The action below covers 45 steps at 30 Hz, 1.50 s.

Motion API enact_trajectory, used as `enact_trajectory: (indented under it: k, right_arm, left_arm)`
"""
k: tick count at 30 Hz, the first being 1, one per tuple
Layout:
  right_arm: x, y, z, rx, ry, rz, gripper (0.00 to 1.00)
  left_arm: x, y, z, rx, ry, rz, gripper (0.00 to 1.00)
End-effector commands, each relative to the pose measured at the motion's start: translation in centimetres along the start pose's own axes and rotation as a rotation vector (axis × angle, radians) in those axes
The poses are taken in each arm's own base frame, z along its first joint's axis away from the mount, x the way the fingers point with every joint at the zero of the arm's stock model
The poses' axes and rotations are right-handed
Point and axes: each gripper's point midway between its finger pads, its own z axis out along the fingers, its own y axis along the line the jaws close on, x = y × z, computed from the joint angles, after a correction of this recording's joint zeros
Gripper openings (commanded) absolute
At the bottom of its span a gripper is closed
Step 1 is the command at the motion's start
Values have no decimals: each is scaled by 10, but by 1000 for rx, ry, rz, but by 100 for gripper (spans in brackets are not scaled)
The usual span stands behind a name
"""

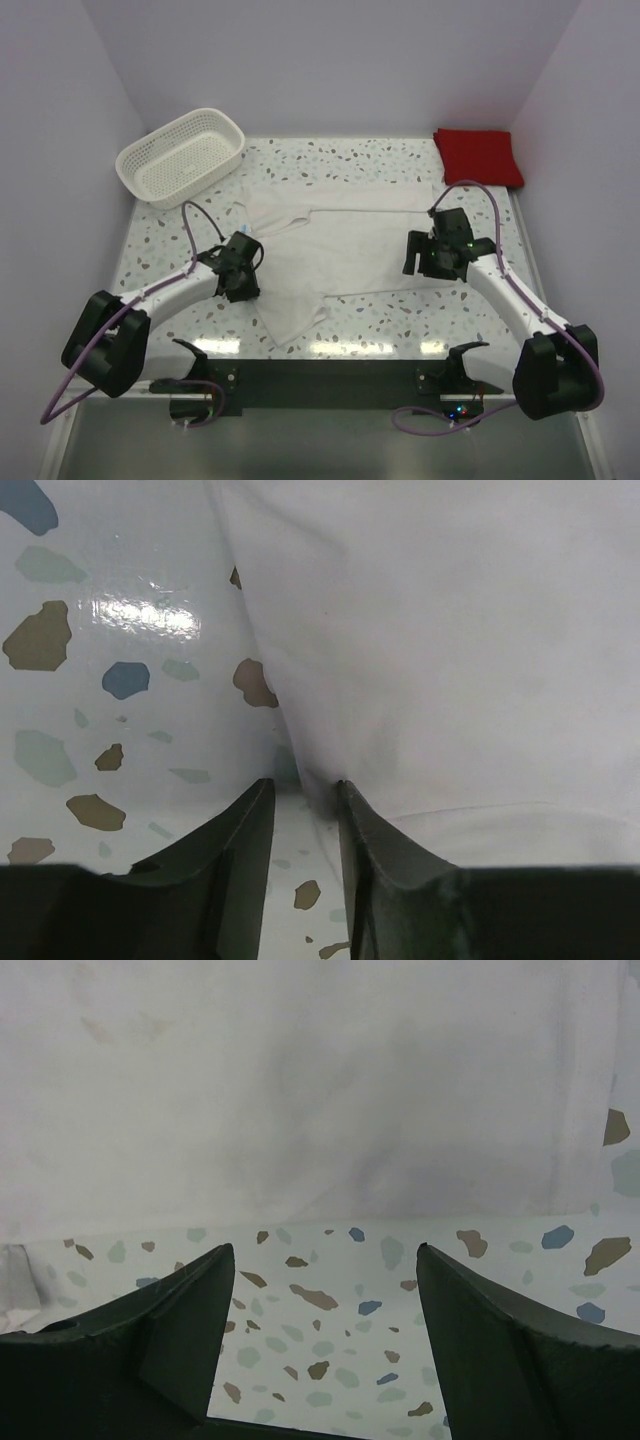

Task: Fold and stack the t-shirts
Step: Fold the tshirt

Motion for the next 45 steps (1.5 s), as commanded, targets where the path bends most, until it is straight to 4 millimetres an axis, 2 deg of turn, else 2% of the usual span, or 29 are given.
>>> enact_trajectory:
  k: [1, 6, 12, 16, 19, 23, 30, 34, 39, 45]
  right_arm:
    - [-2, -3, 1, 14, -19, -5, 77]
    - [0, -9, 2, 42, -7, 4, 77]
    - [4, -21, 2, 114, 8, 43, 77]
    - [11, -41, 6, 162, 51, 122, 76]
    - [18, -68, 10, 190, 70, 243, 71]
    - [16, -83, 12, 231, 53, 322, 68]
    - [24, -96, 32, 229, 107, 456, 63]
    - [29, -101, 36, 241, 101, 483, 61]
    - [33, -107, 40, 249, 112, 501, 53]
    - [21, -104, 35, 221, 59, 529, 52]
  left_arm:
    - [14, 5, 6, -40, 43, -8, 33]
    - [16, 10, 5, -67, 43, -6, 21]
    - [9, 13, 0, -90, 19, 6, 0]
    - [8, 12, 0, -84, 17, 16, 0]
    - [7, 10, -2, -65, 6, 15, 0]
    - [5, 9, -5, -49, -13, 12, 0]
    - [4, 9, -7, -30, -32, 7, 0]
    - [4, 8, -7, -18, -33, 10, 0]
    - [5, 7, -7, -15, -30, 13, 0]
    - [5, 6, -7, -8, -32, 17, 0]
